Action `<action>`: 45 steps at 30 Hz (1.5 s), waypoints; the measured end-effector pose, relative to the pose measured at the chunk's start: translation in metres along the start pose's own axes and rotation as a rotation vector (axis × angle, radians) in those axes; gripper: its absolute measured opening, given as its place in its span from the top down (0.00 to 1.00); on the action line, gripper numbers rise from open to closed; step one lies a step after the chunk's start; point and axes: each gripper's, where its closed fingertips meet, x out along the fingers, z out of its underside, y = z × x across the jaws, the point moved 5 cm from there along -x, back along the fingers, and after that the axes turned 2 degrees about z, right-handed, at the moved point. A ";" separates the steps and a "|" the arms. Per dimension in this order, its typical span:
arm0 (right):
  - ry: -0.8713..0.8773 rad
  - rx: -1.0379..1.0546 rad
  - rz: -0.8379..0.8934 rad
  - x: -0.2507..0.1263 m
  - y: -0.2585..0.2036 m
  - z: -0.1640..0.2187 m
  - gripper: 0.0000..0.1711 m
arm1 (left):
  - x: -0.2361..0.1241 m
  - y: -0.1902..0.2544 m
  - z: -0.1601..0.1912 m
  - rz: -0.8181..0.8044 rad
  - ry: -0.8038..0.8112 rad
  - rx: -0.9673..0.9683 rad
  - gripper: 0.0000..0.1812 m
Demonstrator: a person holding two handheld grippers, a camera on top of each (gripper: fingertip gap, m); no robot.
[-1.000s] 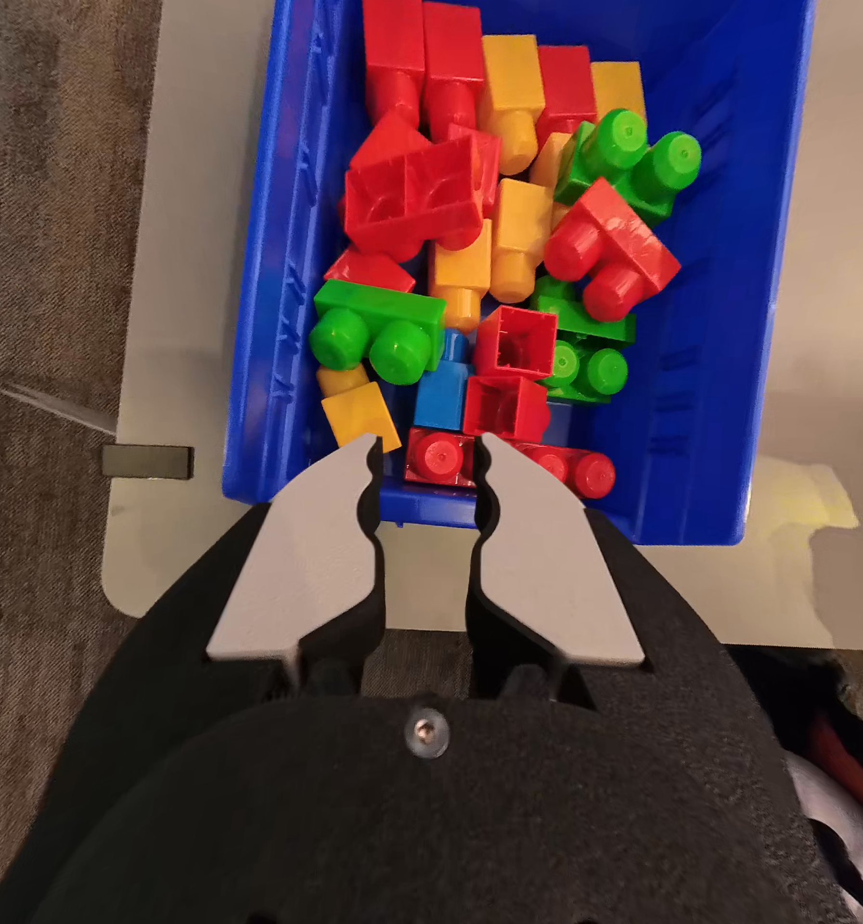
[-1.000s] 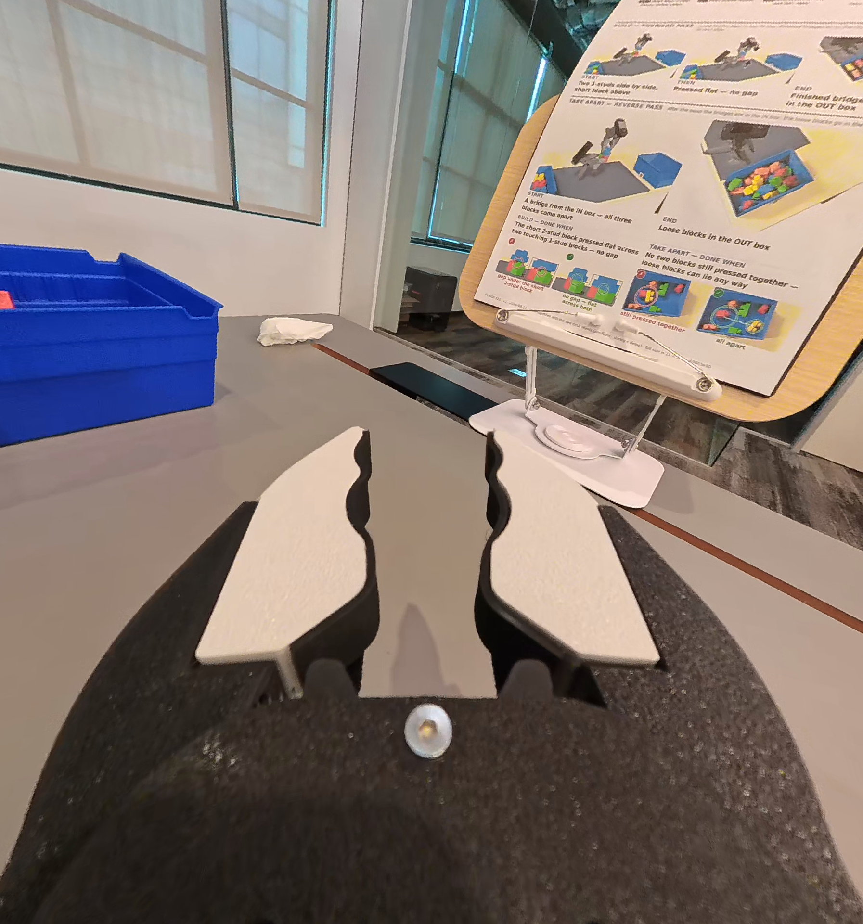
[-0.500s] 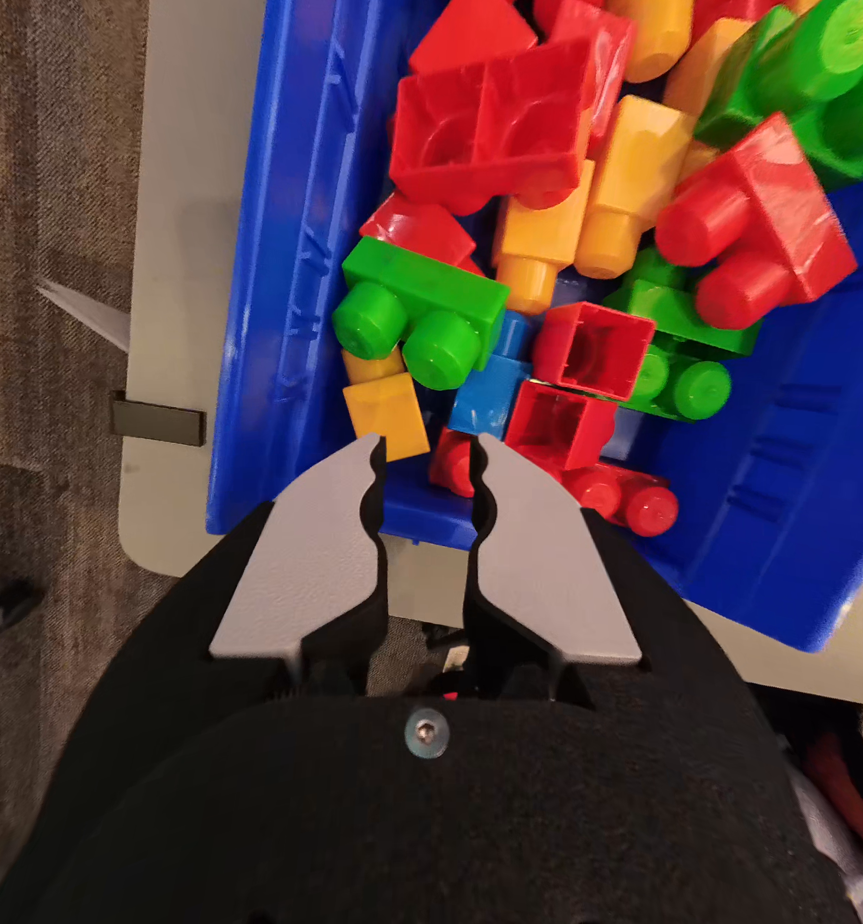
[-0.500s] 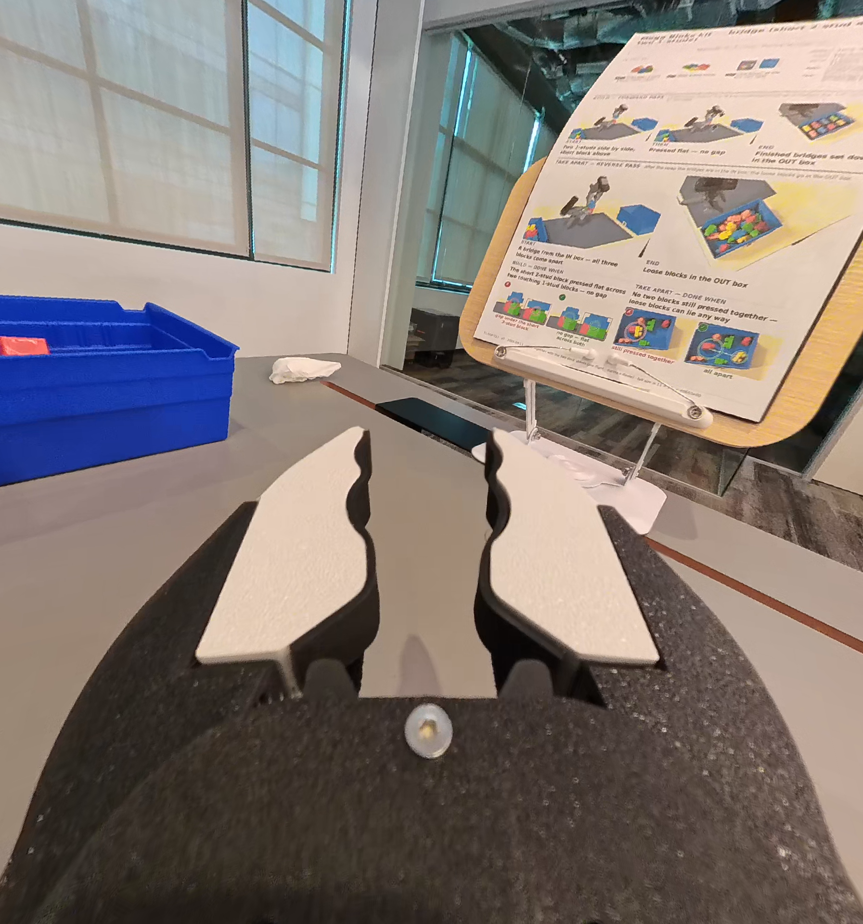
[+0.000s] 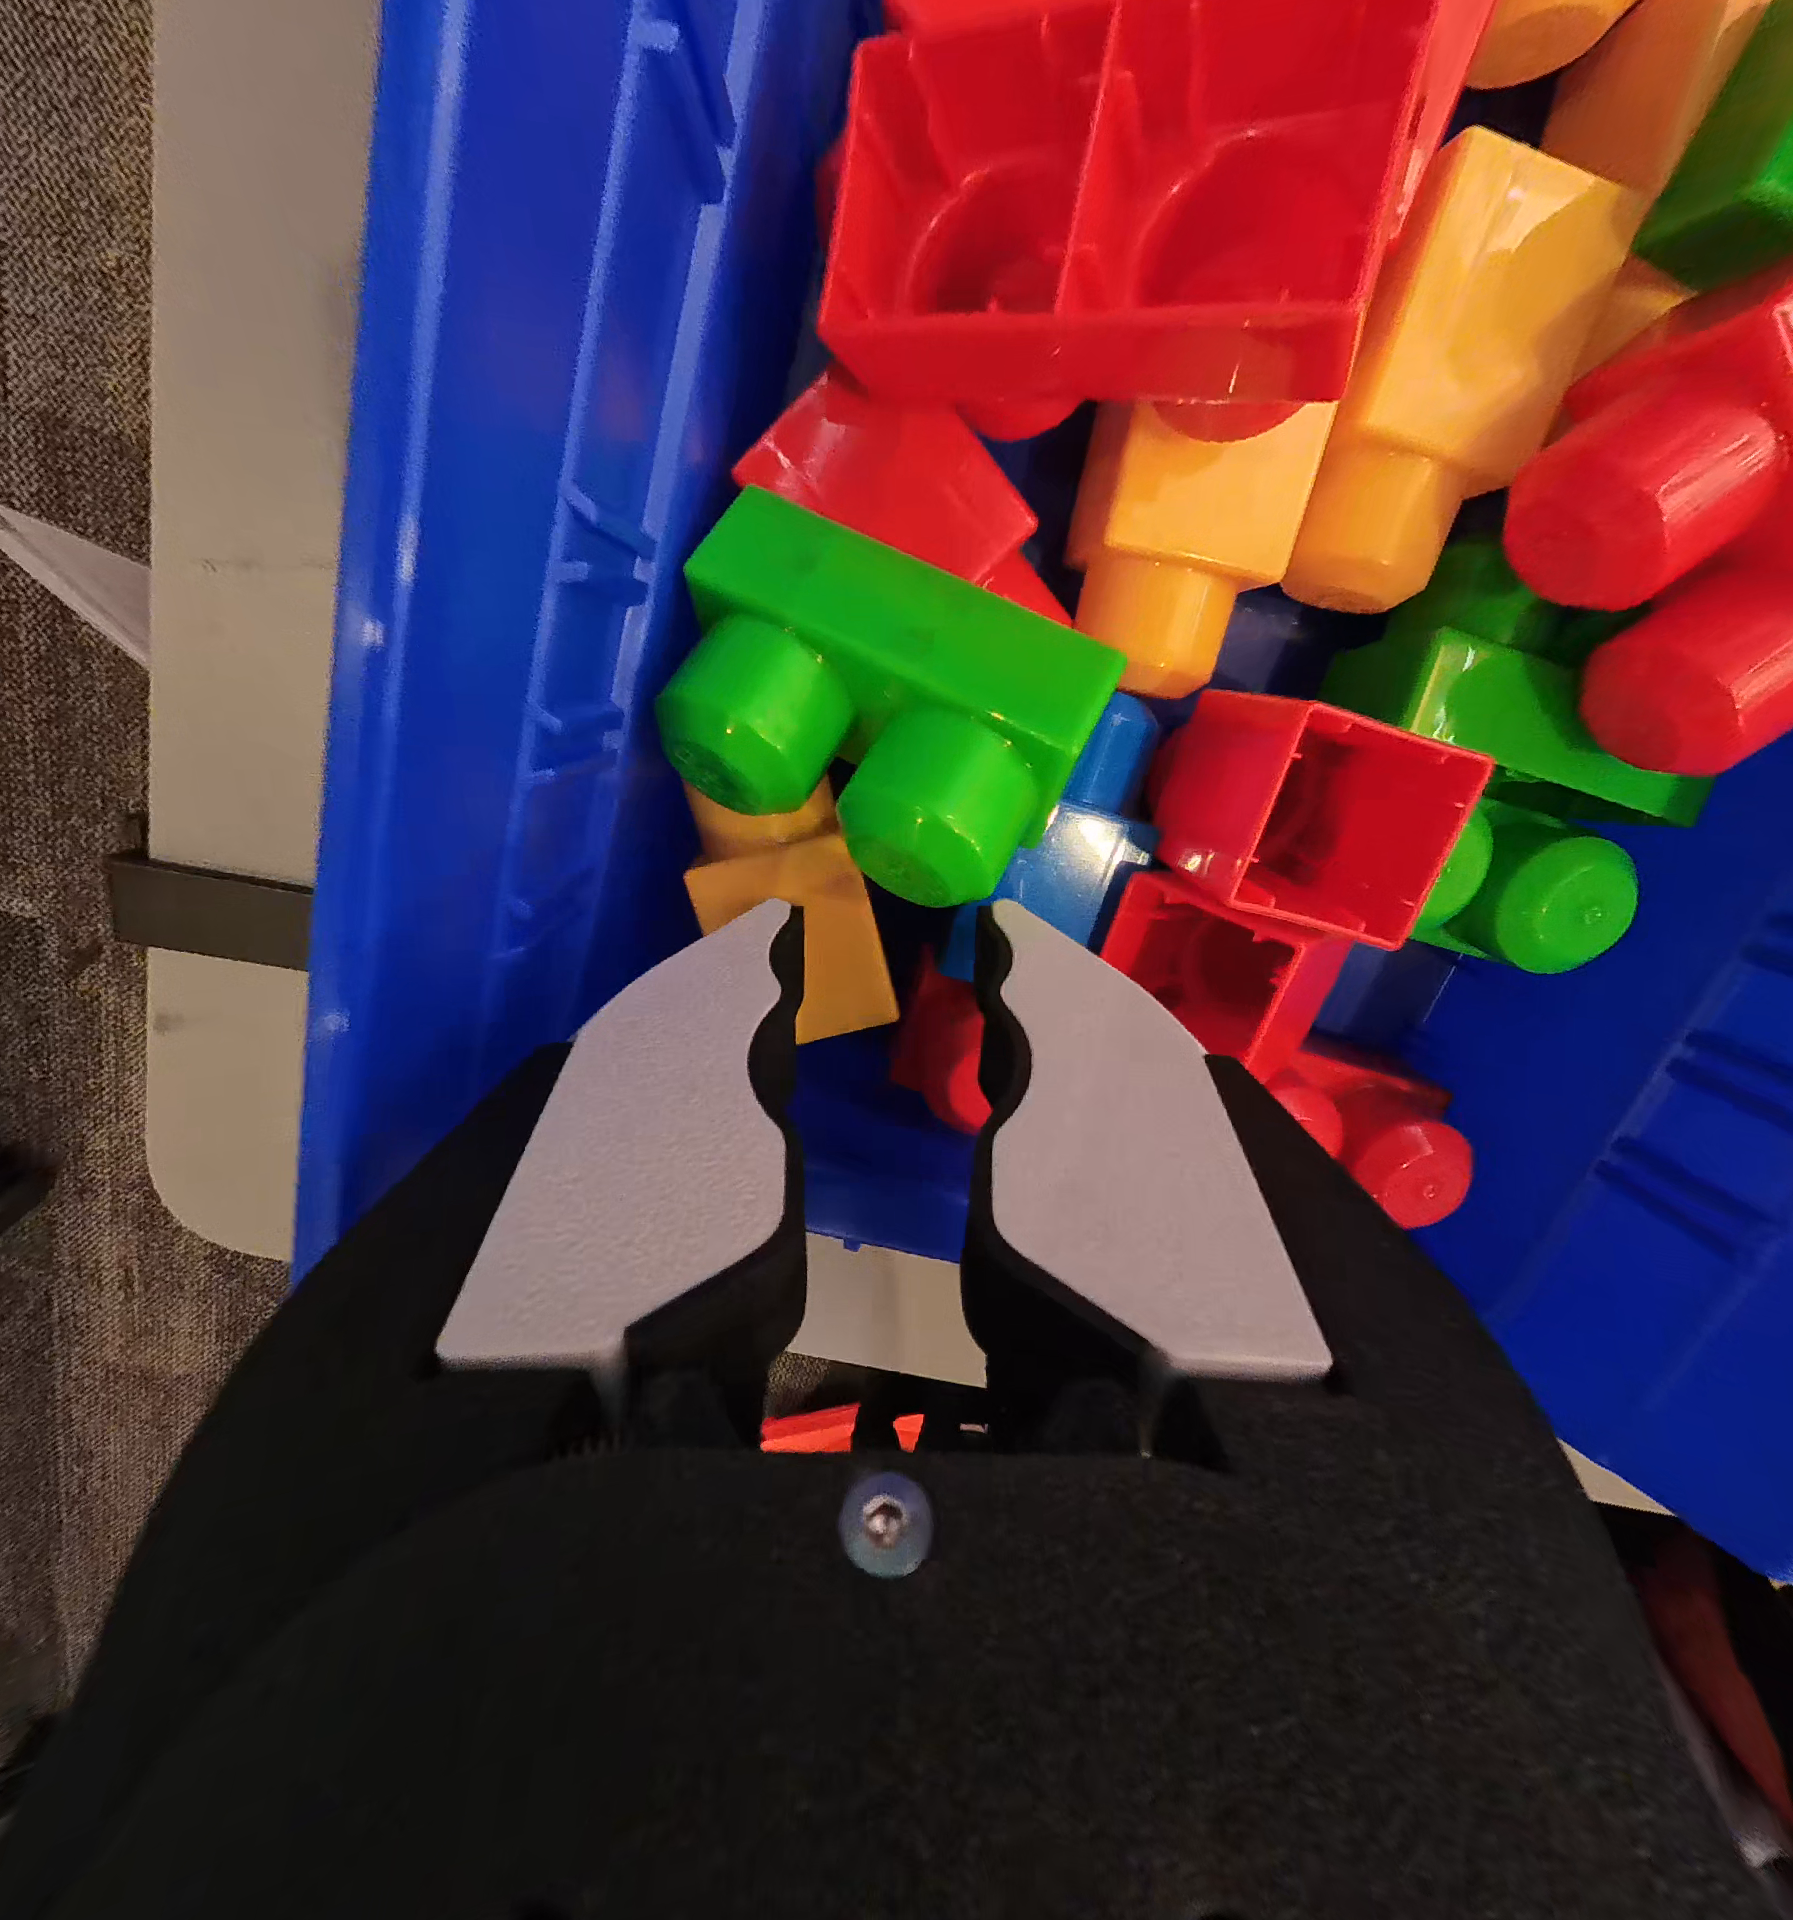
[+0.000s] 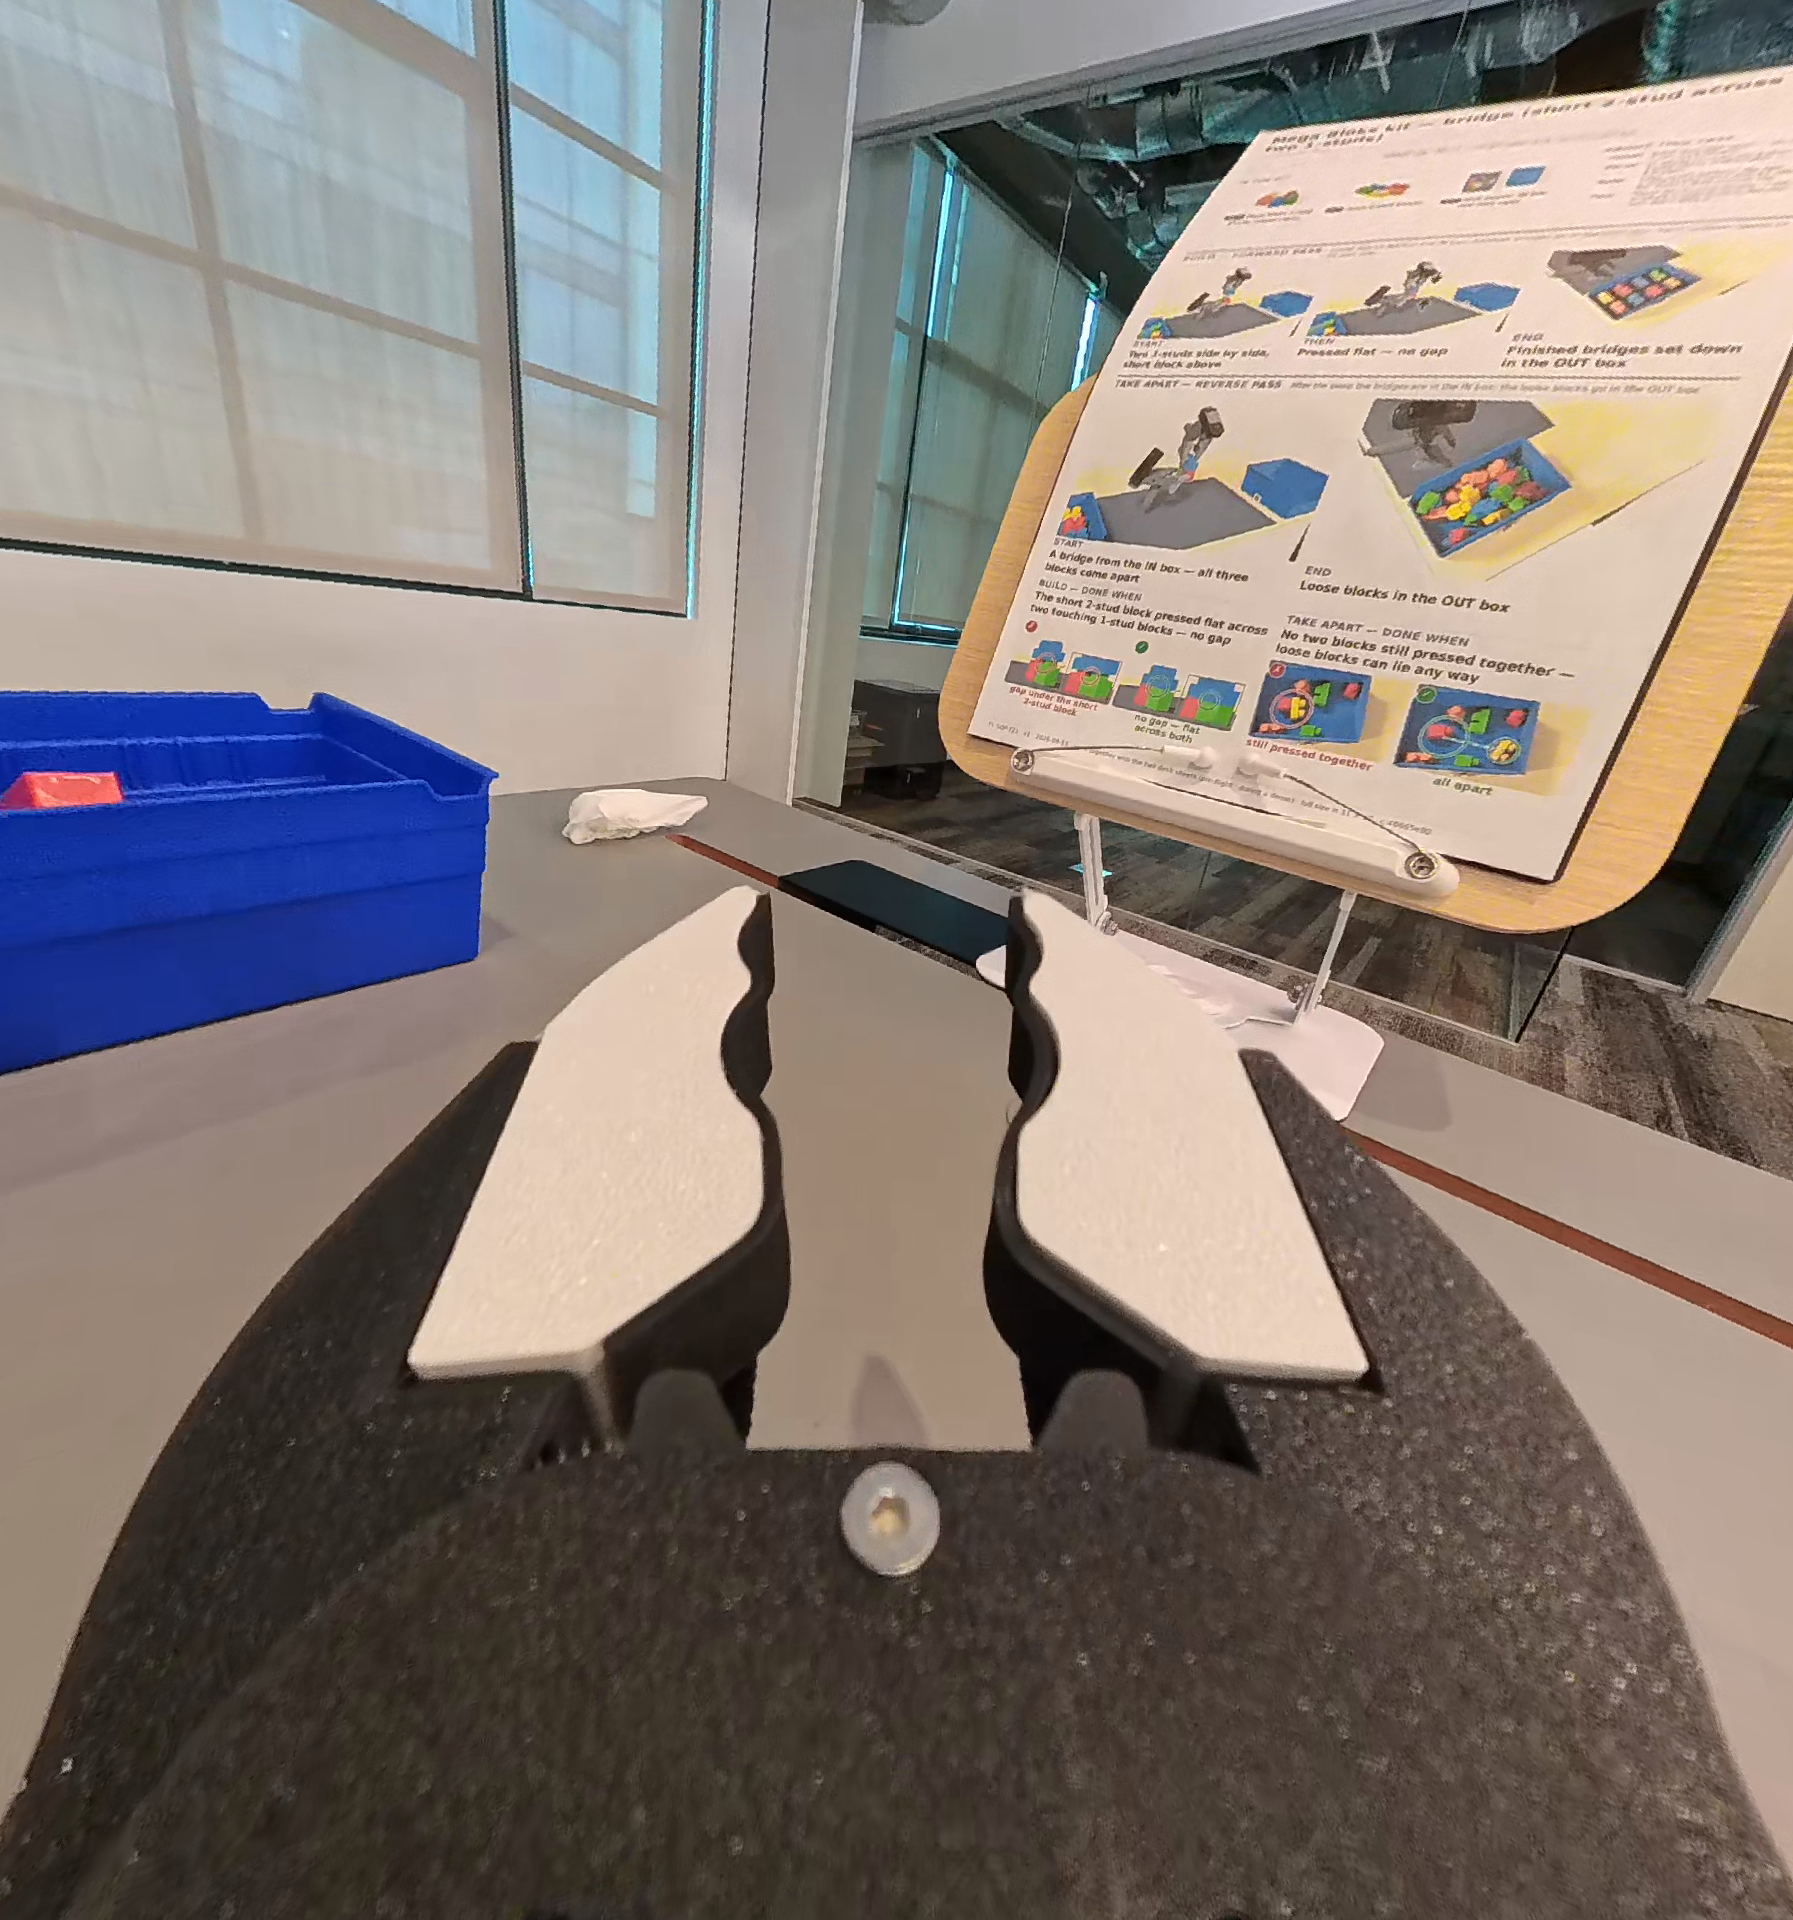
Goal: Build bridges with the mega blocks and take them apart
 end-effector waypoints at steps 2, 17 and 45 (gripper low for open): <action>0.007 -0.003 -0.003 0.000 -0.001 -0.002 0.75 | -0.002 -0.001 0.001 0.006 -0.005 0.001 0.82; 0.008 -0.009 -0.021 -0.001 -0.004 -0.002 0.76 | 0.001 -0.011 0.000 -0.107 -0.006 -0.069 0.79; 0.028 0.023 -0.029 -0.003 -0.001 -0.004 0.77 | 0.015 -0.010 0.003 -0.186 -0.019 -0.001 0.80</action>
